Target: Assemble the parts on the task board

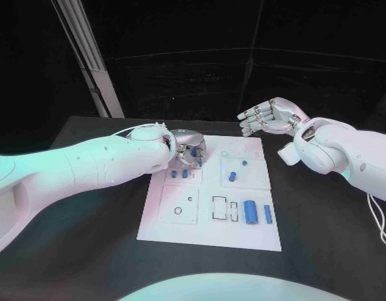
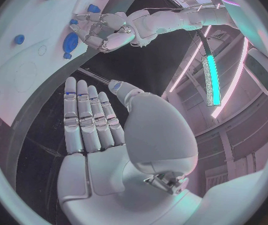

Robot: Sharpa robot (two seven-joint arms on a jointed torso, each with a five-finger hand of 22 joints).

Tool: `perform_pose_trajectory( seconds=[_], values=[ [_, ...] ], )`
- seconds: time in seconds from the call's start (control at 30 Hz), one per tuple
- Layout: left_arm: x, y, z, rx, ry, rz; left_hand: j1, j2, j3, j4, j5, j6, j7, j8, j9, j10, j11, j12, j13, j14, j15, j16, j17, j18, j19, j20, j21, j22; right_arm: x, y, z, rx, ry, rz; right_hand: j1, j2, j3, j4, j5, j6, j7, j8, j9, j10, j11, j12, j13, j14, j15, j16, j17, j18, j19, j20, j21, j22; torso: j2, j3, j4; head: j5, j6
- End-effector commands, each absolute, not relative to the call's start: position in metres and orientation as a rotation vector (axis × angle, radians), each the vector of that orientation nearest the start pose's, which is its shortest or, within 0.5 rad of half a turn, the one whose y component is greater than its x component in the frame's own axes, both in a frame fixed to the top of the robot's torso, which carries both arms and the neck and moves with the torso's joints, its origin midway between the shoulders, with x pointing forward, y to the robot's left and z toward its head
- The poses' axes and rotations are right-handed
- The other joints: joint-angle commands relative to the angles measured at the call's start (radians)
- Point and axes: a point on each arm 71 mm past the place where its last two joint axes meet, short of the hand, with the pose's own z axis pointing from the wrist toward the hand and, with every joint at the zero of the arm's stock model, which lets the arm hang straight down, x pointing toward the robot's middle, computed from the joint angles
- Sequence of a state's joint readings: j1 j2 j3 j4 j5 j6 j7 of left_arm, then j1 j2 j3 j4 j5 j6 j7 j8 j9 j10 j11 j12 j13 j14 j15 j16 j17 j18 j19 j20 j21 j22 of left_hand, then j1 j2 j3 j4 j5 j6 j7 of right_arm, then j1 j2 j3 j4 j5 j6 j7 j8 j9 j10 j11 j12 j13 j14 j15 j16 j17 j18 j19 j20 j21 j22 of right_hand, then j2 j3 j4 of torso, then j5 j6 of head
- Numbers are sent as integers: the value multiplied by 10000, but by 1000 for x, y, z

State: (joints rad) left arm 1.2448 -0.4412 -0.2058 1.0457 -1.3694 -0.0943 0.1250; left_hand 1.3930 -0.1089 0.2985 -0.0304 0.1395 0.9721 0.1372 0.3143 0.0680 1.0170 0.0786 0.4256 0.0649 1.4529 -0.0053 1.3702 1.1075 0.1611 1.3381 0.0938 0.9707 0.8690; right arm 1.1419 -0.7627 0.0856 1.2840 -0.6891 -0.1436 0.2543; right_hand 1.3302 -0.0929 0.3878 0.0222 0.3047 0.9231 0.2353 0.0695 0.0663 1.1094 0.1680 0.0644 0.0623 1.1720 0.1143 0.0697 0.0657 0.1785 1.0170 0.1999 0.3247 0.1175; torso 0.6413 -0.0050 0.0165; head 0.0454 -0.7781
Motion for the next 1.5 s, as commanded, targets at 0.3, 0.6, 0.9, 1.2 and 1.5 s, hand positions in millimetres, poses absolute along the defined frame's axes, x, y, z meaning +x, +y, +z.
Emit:
perform_pose_trajectory(
  seconds=[0.3, 0.6, 0.9, 1.2, 1.5],
  values=[
    [538, 116, -253, 4277, 19782, -6969, -97, 88, 231, -19, -1, 90, 44, -196, -19, 87, 9, -198, -12, 67, 15, 49, -52, -202, 99, 25, 126, 114, 527, -222, -182, 4814, 16477, 12685, -65, 29, 1, -39, 26, -87, 21, -26, 3, -69, 2, 22, -7, -79, -5, -59, -15, 2, -27, 64, -45, -12, 1, 2, -5, -15, 0],
    [539, 115, -256, 4242, 20097, -6736, -11, 403, 578, -90, -336, 157, 74, -320, -11, 146, 21, -363, -2, 76, 26, 87, -46, -210, 83, 33, 209, 234, 527, -222, -182, 4809, 16481, 12696, -68, 48, 13, -61, 45, -87, 25, -20, 6, -76, 5, 29, -5, -93, -2, -54, -13, 3, -15, 68, -66, -27, -4, 0, 8, -46, -2],
    [540, 114, -256, 4300, 20053, -6596, 195, 622, 1040, -399, -521, 427, 79, -362, 20, 443, -17, -417, 32, 114, -5, 179, 34, -251, 131, 25, 472, 569, 527, -222, -182, 4807, 16487, 12700, -142, 89, -3, -23, -11, -88, 28, -14, 7, -79, 10, 38, -4, -100, 7, -48, -11, 2, -1, 81, -96, -47, -11, -5, 12, -47, -9],
    [538, 119, -248, 3981, 18946, -7197, 160, 581, 1263, -571, -521, 545, 117, -441, 10, 589, -16, -524, 25, 166, -8, 233, 73, -298, 232, 10, 725, 865, 527, -223, -182, 4814, 16474, 12680, -136, 96, 4, -29, -5, -89, 26, -14, 7, -82, 8, 38, -4, -102, 5, -48, -11, 4, 1, 79, -99, -49, -17, -4, 21, -66, 5],
    [534, 124, -232, 3295, 18348, -7869, 50, 508, 1419, -653, -527, 589, 154, -561, -4, 660, 13, -701, 9, 188, 12, 244, 56, -305, 248, 21, 772, 930, 527, -225, -182, 4821, 16457, 12655, -131, 101, 9, -34, 0, -89, 25, -14, 7, -83, 7, 38, -4, -103, 4, -48, -11, 6, 3, 79, -102, -51, -9, -16, 30, -51, 4]
  ],
)
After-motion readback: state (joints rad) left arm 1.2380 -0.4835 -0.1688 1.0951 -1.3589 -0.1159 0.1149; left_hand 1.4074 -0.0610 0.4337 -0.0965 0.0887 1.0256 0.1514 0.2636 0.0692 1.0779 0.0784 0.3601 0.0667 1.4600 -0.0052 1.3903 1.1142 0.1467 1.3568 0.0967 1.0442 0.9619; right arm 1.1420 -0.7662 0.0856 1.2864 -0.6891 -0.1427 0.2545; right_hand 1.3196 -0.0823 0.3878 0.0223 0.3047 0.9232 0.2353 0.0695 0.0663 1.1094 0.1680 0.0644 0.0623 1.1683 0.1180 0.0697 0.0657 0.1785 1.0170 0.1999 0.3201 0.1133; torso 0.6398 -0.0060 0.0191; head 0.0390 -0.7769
